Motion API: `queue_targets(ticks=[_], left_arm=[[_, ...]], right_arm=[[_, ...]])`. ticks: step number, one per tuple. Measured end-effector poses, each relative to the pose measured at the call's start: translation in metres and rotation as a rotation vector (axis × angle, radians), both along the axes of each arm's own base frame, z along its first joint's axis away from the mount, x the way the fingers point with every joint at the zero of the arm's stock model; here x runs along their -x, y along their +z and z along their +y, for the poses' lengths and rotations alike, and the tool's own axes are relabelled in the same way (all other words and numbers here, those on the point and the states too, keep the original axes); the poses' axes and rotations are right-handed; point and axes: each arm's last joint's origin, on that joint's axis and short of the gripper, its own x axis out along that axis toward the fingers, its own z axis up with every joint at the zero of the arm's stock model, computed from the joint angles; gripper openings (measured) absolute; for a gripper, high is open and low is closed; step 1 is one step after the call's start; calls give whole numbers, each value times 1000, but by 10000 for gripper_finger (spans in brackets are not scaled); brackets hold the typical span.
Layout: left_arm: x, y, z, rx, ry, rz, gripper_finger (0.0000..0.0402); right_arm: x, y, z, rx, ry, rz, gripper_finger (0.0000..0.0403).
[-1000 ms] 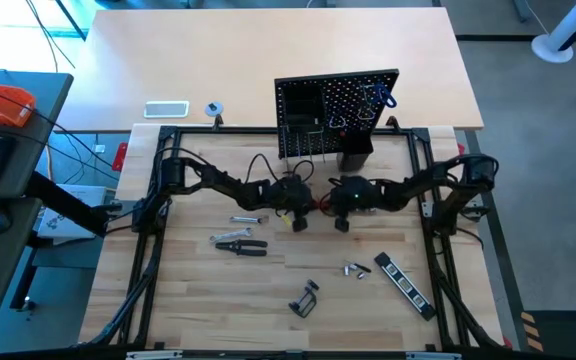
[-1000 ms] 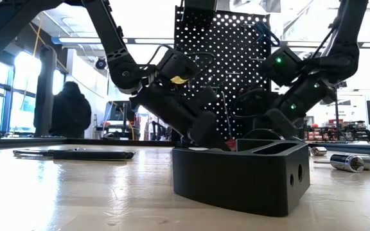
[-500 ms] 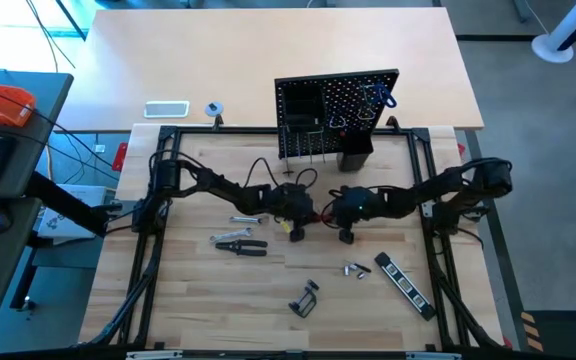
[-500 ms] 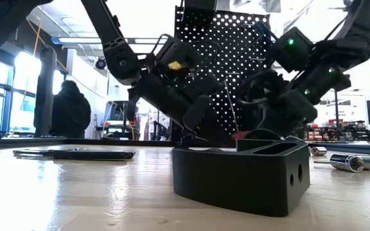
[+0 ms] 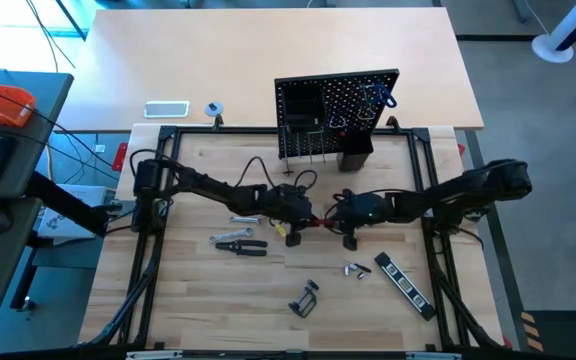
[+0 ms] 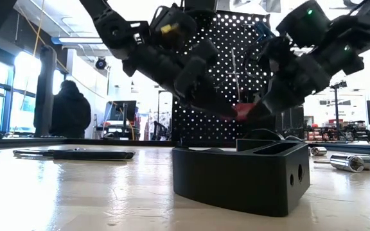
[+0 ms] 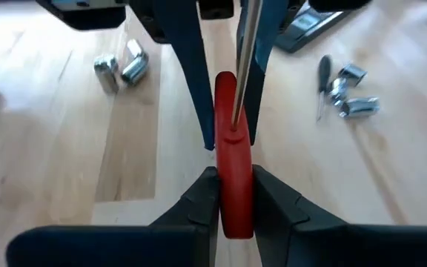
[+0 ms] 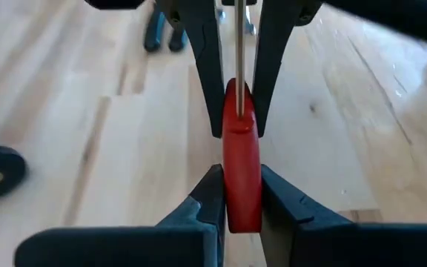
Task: Hang tools onto peg board
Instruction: Put the red allen wrench into the bottom black bin on the peg board
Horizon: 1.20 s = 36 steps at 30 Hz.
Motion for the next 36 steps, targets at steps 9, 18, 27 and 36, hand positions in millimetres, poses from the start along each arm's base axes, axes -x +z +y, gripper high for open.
queue_targets(ticks=[9,18,27,36], left_arm=[[9,35,-9,-37,-48,-55,46],[20,54,-19,-133,-69,-40,42],[23,52,-31,-314,-63,-4,42],[27,51,-47,-666,14,63,42]], right_arm=[[10,22,10,-42,25,-59,78],[18,39,12,-29,13,-119,84],[23,45,12,-106,-24,-132,86],[24,44,14,-282,-48,-97,87]])
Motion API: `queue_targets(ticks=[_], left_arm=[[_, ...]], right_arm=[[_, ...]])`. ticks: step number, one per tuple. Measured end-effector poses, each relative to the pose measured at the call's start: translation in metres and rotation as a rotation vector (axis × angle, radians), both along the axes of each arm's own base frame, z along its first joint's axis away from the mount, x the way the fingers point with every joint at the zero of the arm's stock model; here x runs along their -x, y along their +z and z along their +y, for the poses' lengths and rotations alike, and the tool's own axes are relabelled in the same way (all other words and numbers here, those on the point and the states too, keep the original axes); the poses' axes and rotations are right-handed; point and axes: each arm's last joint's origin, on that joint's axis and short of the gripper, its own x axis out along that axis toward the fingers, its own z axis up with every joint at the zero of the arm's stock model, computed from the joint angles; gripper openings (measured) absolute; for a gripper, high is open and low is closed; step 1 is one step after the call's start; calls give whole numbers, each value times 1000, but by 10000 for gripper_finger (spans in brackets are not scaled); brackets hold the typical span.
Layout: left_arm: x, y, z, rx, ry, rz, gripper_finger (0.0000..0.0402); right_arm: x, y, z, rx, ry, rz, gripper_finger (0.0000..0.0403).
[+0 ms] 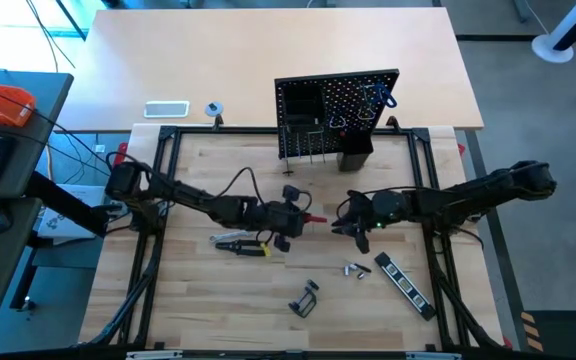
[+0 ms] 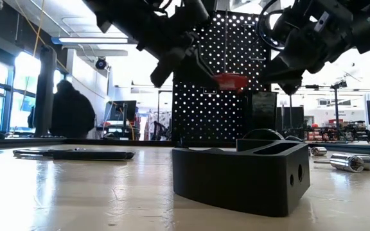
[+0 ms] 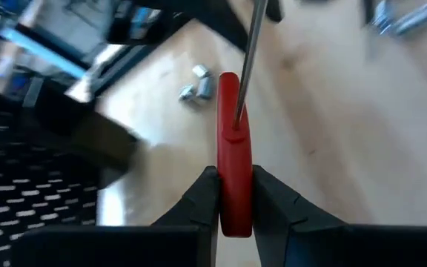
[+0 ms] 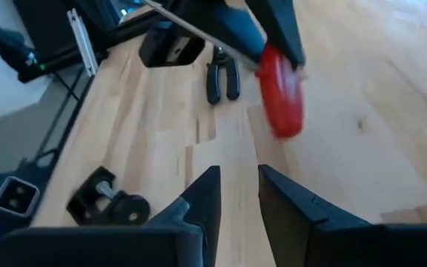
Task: Hang tools onto peg board
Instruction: Put the red allen wrench into the bottom black bin on the peg board
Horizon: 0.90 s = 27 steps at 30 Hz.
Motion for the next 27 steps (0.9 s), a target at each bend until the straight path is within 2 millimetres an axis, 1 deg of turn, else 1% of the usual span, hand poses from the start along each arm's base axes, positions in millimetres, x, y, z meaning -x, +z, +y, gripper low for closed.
queue_targets(ticks=[5,8,10,14,16,23,27], left_arm=[[3,2,-9,-228,67,30,42],[5,4,-13,-368,104,53,42],[5,7,-16,-457,124,64,42],[6,13,-22,-637,161,99,42],[6,16,-25,-715,176,116,42],[7,27,-36,-921,179,177,42],[8,32,-46,-1012,142,201,42]], right_arm=[[-1,1,0,-103,-46,-1,87],[-3,6,1,-181,-51,-37,87],[-4,11,2,-225,-42,-84,87],[-9,27,3,-283,-3,-246,87],[-9,32,4,-308,0,-300,87],[-10,29,5,-345,-37,-274,87],[-11,32,5,-338,-51,-313,87]])
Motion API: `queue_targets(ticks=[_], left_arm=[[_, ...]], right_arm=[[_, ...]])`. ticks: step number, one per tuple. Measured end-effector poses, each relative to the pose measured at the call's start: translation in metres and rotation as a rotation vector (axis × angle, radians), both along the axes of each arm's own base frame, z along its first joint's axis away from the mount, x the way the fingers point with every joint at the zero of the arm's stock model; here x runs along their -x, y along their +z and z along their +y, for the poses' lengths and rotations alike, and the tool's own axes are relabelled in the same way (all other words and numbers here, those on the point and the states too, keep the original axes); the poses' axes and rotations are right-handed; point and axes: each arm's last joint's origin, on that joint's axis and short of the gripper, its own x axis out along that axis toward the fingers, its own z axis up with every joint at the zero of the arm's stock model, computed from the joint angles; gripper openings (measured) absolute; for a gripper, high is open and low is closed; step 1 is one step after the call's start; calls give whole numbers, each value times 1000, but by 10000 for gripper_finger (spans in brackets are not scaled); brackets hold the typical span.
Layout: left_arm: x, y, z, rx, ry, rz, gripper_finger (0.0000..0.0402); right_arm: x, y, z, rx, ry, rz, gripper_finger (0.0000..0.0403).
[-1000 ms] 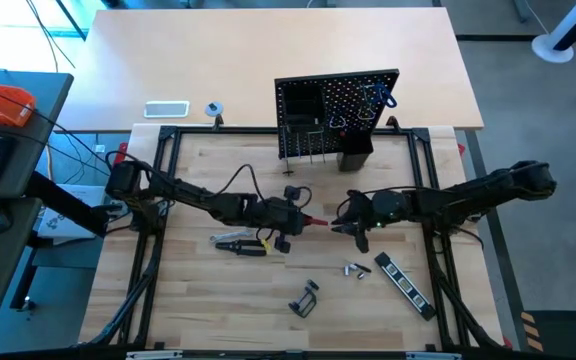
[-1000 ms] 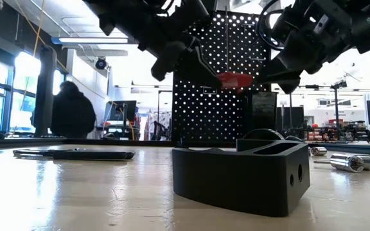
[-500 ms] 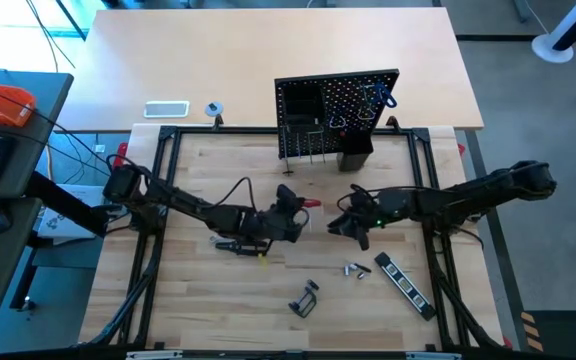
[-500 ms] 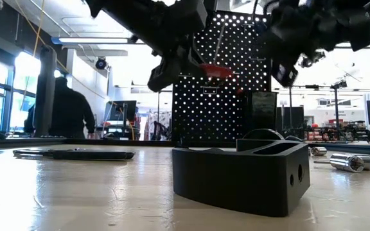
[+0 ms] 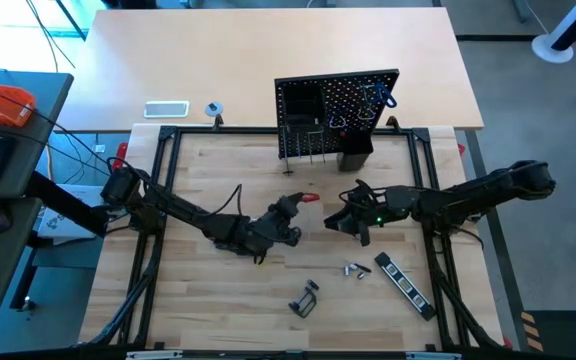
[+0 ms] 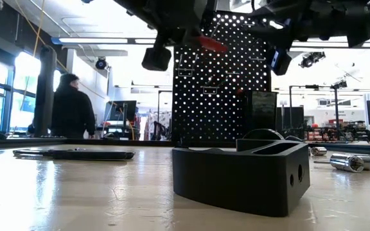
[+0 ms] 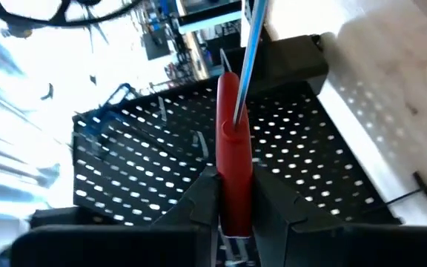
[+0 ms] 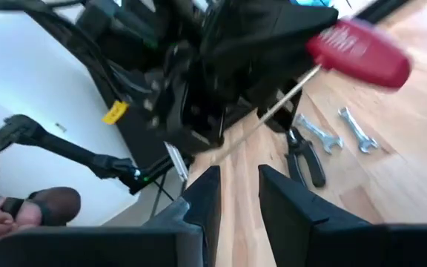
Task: Hang tools onto peg board
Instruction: Put the red allen wrench into the bottom black bin on the peg board
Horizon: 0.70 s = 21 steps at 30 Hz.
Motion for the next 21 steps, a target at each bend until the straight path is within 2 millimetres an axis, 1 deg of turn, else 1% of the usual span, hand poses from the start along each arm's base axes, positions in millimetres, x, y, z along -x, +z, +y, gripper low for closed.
queue_targets(ticks=[4,8,11,15,18,21], left_arm=[[3,7,-12,-59,-38,20,42],[8,18,-19,-67,-64,-3,42],[12,27,-21,-57,-70,-37,42],[17,40,-22,-61,-86,-68,42],[21,49,-22,-74,-117,-82,42],[23,58,-23,-102,-141,-104,42]], right_arm=[[0,6,0,8,-8,-70,92],[-1,12,0,5,-12,-128,115],[-1,14,-1,-11,-28,-141,136],[0,20,1,-25,-21,-205,158],[2,28,4,-24,-10,-286,165],[1,27,3,-44,-12,-282,165]])
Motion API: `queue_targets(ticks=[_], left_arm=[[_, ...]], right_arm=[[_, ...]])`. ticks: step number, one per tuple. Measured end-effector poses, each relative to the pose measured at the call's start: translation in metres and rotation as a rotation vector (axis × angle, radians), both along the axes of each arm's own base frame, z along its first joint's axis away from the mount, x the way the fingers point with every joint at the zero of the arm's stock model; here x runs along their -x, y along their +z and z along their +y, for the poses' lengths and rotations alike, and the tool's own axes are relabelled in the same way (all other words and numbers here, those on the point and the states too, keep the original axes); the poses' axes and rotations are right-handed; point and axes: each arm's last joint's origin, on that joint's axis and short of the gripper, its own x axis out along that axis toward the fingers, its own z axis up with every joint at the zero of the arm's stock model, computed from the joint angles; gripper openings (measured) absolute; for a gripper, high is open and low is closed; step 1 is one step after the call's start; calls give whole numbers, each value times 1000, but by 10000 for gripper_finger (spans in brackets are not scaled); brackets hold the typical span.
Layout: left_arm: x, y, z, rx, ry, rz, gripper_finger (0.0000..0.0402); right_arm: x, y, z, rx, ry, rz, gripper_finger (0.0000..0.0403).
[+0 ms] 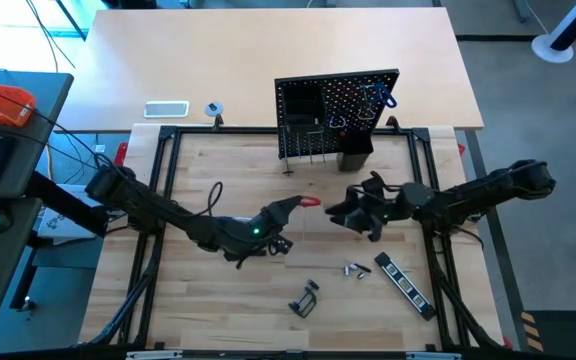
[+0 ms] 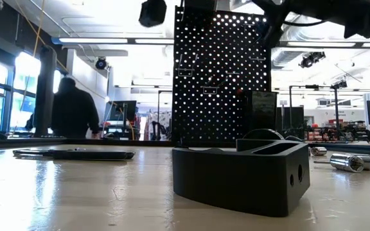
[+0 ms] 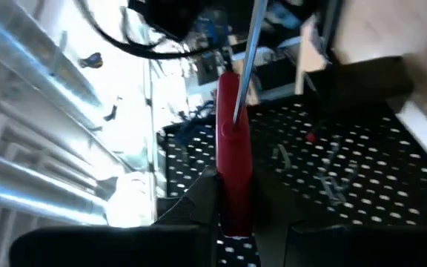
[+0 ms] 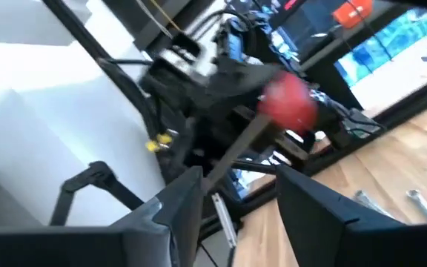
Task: Hang tools onto peg board
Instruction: Put the red allen wrench into the bottom black bin on the peg board
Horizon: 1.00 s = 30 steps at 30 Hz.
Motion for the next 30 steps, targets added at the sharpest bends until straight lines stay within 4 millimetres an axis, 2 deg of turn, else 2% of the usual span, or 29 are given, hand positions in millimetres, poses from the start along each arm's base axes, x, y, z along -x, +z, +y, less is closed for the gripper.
queue_targets(ticks=[7,17,22,30], left_arm=[[3,10,-8,-104,-122,3,41],[1,10,-8,-181,-183,39,41],[-1,11,-4,-196,-199,42,41],[-3,11,0,-232,-203,62,41]], right_arm=[[0,4,-3,-12,-48,-46,165],[1,9,-4,-18,-49,-88,165],[-8,24,-2,5,-39,-60,165],[-22,47,0,75,-15,90,165]])
